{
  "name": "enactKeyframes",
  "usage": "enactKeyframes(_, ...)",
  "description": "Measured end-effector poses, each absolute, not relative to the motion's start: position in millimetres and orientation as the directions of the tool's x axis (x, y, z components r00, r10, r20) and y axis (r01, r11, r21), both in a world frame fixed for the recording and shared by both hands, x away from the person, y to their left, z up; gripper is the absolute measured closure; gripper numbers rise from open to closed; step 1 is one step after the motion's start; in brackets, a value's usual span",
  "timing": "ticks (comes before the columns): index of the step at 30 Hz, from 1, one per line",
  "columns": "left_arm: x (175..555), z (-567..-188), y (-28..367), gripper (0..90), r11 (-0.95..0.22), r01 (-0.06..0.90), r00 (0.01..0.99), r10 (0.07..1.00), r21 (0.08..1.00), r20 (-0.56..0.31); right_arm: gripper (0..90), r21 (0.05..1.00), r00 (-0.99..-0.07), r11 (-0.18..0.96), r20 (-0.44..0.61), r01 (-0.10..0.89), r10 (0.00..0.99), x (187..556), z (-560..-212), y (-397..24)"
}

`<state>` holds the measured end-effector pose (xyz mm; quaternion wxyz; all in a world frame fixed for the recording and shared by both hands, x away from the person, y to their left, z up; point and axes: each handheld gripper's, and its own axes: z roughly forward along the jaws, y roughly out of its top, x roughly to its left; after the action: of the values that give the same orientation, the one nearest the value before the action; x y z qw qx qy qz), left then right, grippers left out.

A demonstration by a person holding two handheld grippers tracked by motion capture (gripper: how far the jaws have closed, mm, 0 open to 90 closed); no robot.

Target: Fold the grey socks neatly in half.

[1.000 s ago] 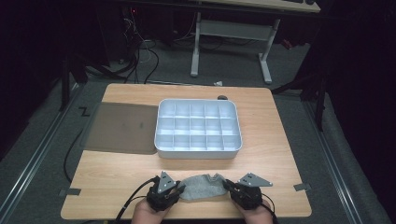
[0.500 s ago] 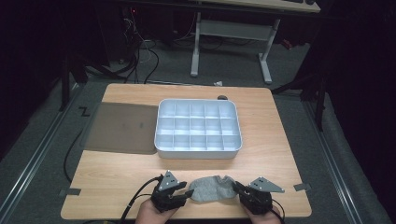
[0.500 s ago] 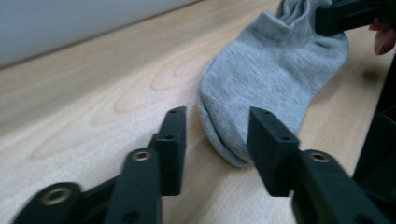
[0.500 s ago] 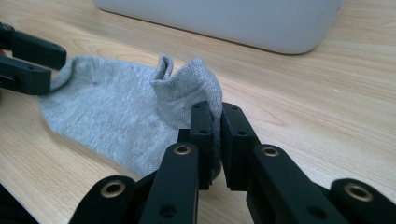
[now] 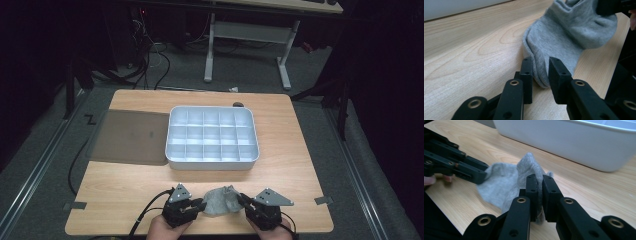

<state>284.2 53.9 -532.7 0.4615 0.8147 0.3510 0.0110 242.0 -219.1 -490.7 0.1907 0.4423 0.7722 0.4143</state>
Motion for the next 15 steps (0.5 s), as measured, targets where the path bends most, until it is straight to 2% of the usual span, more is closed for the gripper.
enactKeyframes(8, 281.0, -531.3, 50.6, 69.9, -0.342, 0.538, 0.767, 0.577, 0.771, -0.279, 84.1, 0.819, -0.572, 0.295, 0.048, 0.492, 0.819, 245.7, -480.4, -201.3)
enactKeyframes(10, 280.0, -527.4, 53.3, 63.5, -0.328, 0.517, 0.761, 0.598, 0.791, -0.25, 83.8, 0.824, -0.561, 0.294, 0.035, 0.485, 0.827, 245.8, -477.3, -202.5)
enactKeyframes(12, 278.1, -522.5, 55.6, 61.8, -0.317, 0.493, 0.761, 0.608, 0.81, -0.226, 83.7, 0.82, -0.547, 0.286, 0.039, 0.496, 0.836, 247.0, -478.8, -208.4)
enactKeyframes(15, 274.5, -512.6, 50.6, 65.5, -0.305, 0.474, 0.777, 0.586, 0.826, -0.229, 83.2, 0.812, -0.523, 0.27, 0.049, 0.517, 0.851, 249.0, -484.3, -217.4)
